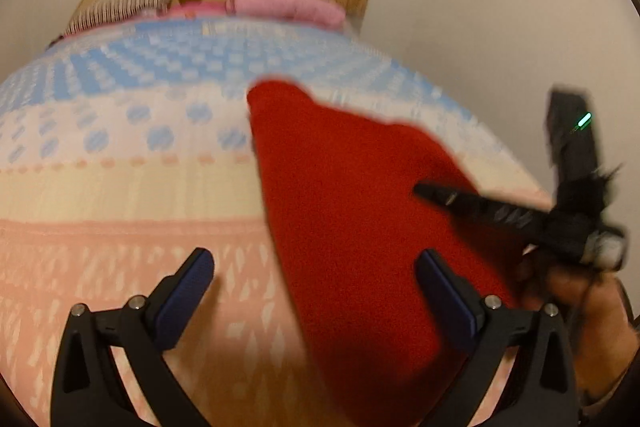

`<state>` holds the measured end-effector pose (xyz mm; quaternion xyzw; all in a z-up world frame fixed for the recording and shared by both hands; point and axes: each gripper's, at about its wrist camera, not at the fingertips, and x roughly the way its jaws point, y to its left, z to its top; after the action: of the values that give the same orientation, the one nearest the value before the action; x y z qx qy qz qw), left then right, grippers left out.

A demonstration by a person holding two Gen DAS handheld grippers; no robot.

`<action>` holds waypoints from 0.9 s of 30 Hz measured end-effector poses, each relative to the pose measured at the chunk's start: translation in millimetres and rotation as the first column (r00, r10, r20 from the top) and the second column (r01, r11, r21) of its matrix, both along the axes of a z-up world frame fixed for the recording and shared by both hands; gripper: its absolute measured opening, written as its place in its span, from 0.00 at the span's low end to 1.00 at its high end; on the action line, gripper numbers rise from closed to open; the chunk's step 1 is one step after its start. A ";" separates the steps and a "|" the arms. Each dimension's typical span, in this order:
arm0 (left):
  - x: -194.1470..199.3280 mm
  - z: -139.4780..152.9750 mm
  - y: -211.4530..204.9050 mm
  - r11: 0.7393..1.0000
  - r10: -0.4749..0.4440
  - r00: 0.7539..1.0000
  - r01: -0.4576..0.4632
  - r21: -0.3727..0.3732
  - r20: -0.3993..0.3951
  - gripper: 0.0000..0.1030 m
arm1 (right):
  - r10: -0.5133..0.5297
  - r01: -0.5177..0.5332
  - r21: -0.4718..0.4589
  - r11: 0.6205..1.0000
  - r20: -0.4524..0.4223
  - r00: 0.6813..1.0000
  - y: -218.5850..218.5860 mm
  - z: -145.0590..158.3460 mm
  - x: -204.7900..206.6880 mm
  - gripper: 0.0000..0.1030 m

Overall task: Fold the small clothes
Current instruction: 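Move the right gripper to the cardigan's end while the left gripper approaches beside it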

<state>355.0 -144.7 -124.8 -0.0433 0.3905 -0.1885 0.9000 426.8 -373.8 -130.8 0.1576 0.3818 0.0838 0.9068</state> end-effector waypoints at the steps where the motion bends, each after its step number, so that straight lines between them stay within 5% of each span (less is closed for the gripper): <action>1: 2.6 -4.9 1.5 1.000 -0.006 1.000 0.005 -0.010 -0.022 1.00 | 0.006 -0.006 0.015 1.000 0.003 1.000 -2.6 -1.2 0.8 0.17; 9: 4.5 -8.7 17.3 0.995 -0.003 0.998 -0.004 -0.104 -0.062 1.00 | 0.043 -0.048 0.102 0.994 0.049 0.998 -21.7 14.1 -15.1 0.21; 12: 6.1 -9.0 14.7 0.994 -0.005 0.998 -0.002 -0.106 -0.066 1.00 | 0.024 -0.027 0.091 0.995 0.025 0.999 -32.6 5.9 -16.4 0.22; 22: 4.2 -9.1 17.3 0.990 -0.019 0.998 0.010 -0.139 -0.063 1.00 | -0.023 0.013 0.300 0.954 0.031 0.999 -74.5 -4.7 -17.1 0.22; 27: 0.8 -7.2 14.9 0.988 -0.049 0.998 0.041 -0.149 -0.051 1.00 | -0.036 0.038 0.335 0.941 -0.010 0.999 -87.4 -10.5 -10.7 0.32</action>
<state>355.8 -129.7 -132.0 -0.1061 0.4008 -0.2357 0.8789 416.1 -461.2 -141.3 0.3170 0.3608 0.1301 0.8674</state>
